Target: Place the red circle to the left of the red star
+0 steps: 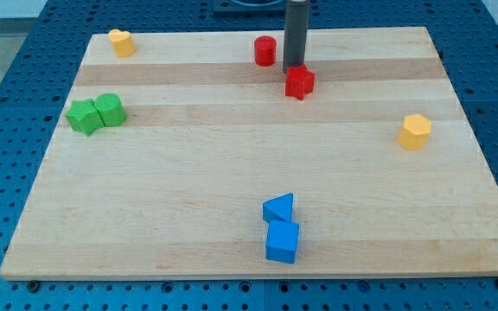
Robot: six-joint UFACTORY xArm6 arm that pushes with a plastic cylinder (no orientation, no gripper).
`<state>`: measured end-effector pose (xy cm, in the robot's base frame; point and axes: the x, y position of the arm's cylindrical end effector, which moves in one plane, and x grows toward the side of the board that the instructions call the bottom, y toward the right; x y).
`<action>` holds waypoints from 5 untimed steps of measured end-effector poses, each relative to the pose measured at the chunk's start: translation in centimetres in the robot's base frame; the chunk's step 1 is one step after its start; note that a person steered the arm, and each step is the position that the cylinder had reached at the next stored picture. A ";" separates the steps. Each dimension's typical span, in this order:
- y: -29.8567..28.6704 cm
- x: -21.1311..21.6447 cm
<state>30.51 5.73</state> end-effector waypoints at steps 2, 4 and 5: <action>4.0 -0.2; 2.7 4.2; 3.2 -0.5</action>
<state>30.03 8.90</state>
